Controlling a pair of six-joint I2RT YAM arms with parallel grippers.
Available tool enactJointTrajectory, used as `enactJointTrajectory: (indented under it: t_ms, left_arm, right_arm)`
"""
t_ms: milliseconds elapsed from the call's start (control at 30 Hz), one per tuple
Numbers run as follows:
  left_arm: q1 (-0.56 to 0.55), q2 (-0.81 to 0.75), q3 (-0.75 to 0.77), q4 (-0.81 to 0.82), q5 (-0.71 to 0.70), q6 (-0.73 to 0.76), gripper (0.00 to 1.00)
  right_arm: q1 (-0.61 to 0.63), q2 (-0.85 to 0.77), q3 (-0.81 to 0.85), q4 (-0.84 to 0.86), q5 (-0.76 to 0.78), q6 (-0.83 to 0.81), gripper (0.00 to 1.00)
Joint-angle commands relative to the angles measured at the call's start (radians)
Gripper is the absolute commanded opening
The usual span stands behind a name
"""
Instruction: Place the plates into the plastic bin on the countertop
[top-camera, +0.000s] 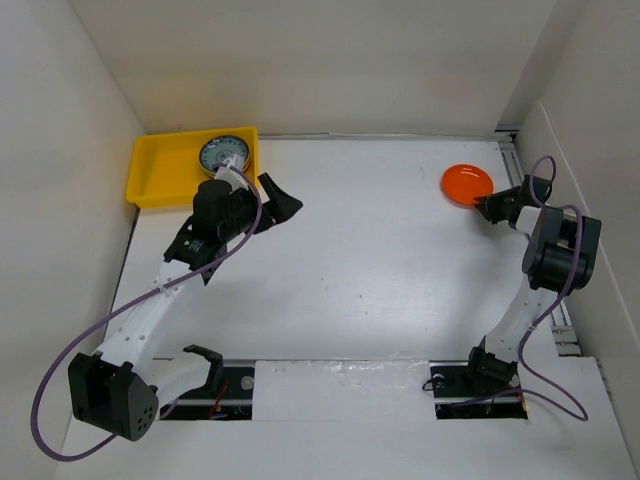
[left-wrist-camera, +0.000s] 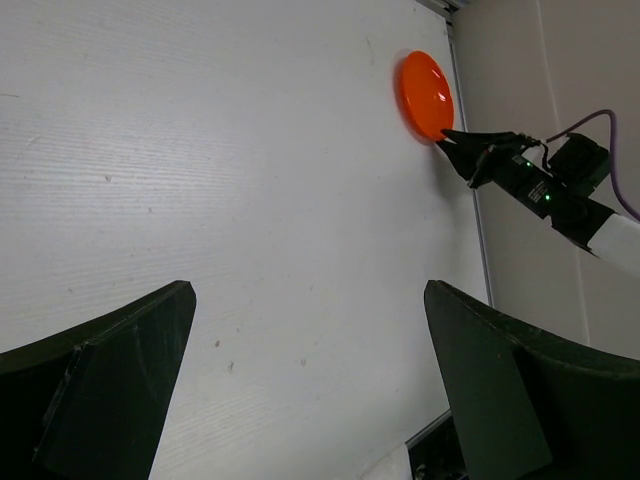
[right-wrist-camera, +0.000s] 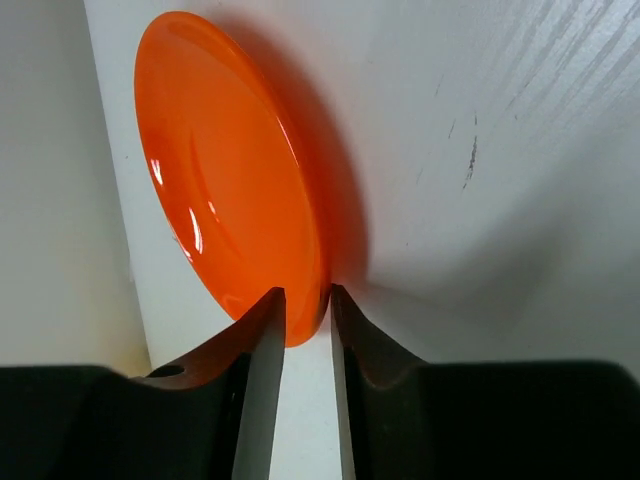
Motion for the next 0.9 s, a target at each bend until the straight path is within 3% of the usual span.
enactJointTrajectory:
  t_ms: [0, 133, 333, 400, 500, 533, 567, 867]
  left_arm:
    - [0.004, -0.018, -0.003, 0.011, -0.008, 0.020, 1.00]
    - [0.004, -0.018, -0.003, -0.002, -0.017, 0.020, 1.00]
    - [0.004, -0.008, -0.003, -0.002, -0.027, 0.020, 1.00]
    - [0.004, -0.008, -0.003, -0.002, -0.027, 0.020, 1.00]
    - [0.004, 0.001, 0.007, -0.011, -0.027, 0.020, 1.00]
    - [0.004, 0.001, 0.007, -0.011, -0.027, 0.020, 1.00]
    - [0.004, 0.001, 0.007, -0.011, -0.027, 0.020, 1.00]
    - [0.004, 0.010, 0.017, -0.011, -0.036, 0.020, 1.00]
  right_arm:
    - [-0.006, 0.015, 0.067, -0.027, -0.011, 0.004, 0.30]
    - [-0.006, 0.033, 0.093, -0.064, -0.021, -0.007, 0.13]
    - [-0.006, 0.056, 0.143, -0.096, -0.030, -0.027, 0.03]
    - [-0.006, 0.066, 0.157, -0.107, -0.030, -0.036, 0.14]
    - [-0.006, 0.085, 0.209, -0.158, -0.030, -0.045, 0.18]
    - [-0.006, 0.098, 0.223, -0.171, -0.030, -0.054, 0.29]
    - [-0.006, 0.098, 0.254, -0.203, -0.030, -0.055, 0.31]
    - [0.003, 0.154, 0.355, -0.310, 0.002, -0.084, 0.37]
